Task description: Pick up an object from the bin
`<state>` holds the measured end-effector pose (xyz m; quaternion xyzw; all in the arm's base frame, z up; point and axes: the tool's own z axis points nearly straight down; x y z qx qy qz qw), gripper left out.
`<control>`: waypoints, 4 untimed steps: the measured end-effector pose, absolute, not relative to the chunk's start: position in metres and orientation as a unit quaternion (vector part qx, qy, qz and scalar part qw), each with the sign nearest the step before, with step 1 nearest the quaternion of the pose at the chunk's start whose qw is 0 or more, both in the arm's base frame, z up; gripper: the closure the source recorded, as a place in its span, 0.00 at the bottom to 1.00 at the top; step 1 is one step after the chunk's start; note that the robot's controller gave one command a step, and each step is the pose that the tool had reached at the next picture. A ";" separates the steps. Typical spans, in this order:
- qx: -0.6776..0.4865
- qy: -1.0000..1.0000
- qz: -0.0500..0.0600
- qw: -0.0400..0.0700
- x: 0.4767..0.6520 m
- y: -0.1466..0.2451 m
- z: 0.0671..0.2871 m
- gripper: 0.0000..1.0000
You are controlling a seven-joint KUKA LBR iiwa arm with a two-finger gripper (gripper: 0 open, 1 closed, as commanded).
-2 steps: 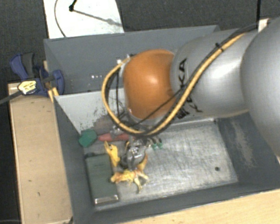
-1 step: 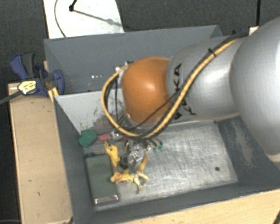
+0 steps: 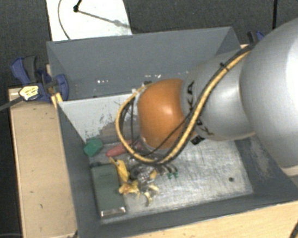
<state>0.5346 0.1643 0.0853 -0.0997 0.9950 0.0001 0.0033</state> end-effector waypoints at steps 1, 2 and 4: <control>-0.099 0.995 0.000 0.003 0.535 0.164 0.085 1.00; -0.060 0.998 0.001 0.001 0.529 0.154 0.196 1.00; -0.057 0.998 0.000 -0.002 0.527 0.157 0.244 1.00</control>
Offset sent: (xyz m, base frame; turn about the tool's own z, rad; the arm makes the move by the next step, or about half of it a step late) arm -0.0060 -0.0110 0.1103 0.0803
